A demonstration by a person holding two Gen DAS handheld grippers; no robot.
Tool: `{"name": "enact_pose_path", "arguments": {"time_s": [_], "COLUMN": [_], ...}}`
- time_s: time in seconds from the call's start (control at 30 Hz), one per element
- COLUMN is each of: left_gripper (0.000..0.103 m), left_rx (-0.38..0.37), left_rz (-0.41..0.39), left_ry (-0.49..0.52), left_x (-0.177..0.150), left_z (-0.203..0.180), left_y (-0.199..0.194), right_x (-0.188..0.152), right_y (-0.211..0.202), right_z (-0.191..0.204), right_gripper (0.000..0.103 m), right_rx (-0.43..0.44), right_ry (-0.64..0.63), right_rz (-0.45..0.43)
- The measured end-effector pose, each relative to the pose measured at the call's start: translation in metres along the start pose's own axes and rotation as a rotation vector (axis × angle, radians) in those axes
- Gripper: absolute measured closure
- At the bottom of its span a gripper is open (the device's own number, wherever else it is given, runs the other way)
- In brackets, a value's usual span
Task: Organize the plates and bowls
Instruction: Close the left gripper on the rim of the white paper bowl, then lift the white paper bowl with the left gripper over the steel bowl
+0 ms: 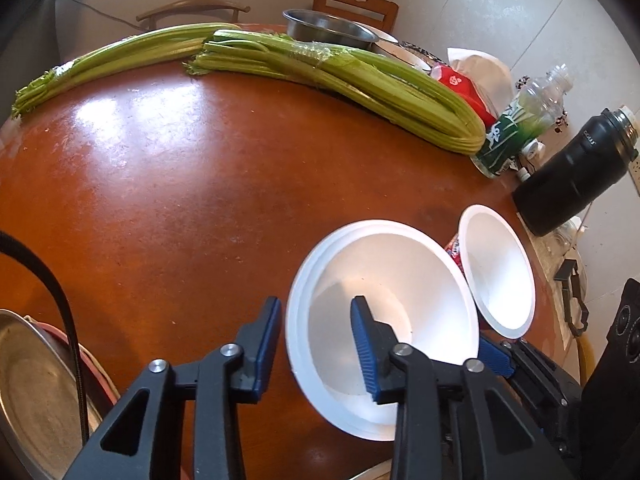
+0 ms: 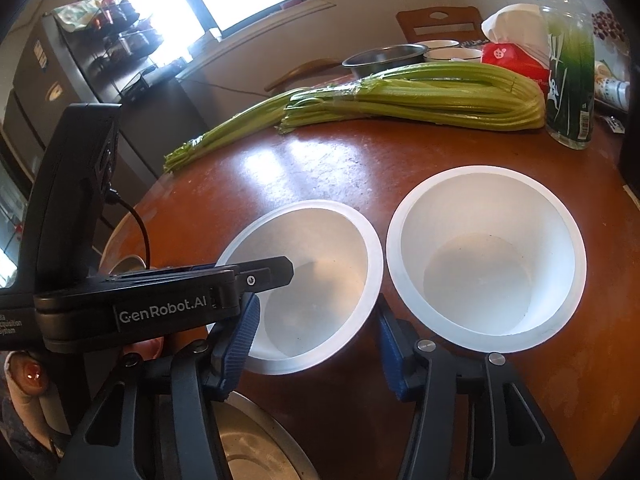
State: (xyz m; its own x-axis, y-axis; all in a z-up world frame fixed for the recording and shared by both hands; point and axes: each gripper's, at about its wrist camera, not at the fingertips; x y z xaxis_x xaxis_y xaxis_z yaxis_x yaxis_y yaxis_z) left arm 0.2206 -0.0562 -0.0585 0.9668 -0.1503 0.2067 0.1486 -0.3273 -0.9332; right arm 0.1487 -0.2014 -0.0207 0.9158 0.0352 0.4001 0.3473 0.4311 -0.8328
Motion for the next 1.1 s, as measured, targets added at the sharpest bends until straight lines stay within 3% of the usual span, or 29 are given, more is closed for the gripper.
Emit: {"name": "enact_pose_path", "arguments": {"time_s": [0.53, 1.1], "left_gripper": [0.07, 0.07], "left_rx": [0.01, 0.029], "left_rz": [-0.084, -0.213], "left_ry": [0.02, 0.052], "left_x": [-0.016, -0.059], "left_z": [-0.004, -0.02], "left_y": [-0.026, -0.076], "right_x": [-0.006, -0.032], "right_y": [-0.018, -0.06], "right_z": [0.019, 0.051], "right_gripper": [0.047, 0.047], "right_rx": [-0.009, -0.016], "right_ry": [-0.044, -0.121], "right_rz": [-0.047, -0.134]}}
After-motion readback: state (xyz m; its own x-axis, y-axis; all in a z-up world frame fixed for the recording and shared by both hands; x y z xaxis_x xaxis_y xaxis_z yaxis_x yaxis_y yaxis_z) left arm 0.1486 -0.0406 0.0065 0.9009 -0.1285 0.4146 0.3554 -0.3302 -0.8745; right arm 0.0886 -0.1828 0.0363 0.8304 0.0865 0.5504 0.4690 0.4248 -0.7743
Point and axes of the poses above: each gripper's, at about its wrist camera, not at the fingertips, and y roughly the way its jaws point, z to its left, x to its top, and after that the axes turned 15 degrees about z, right-handed
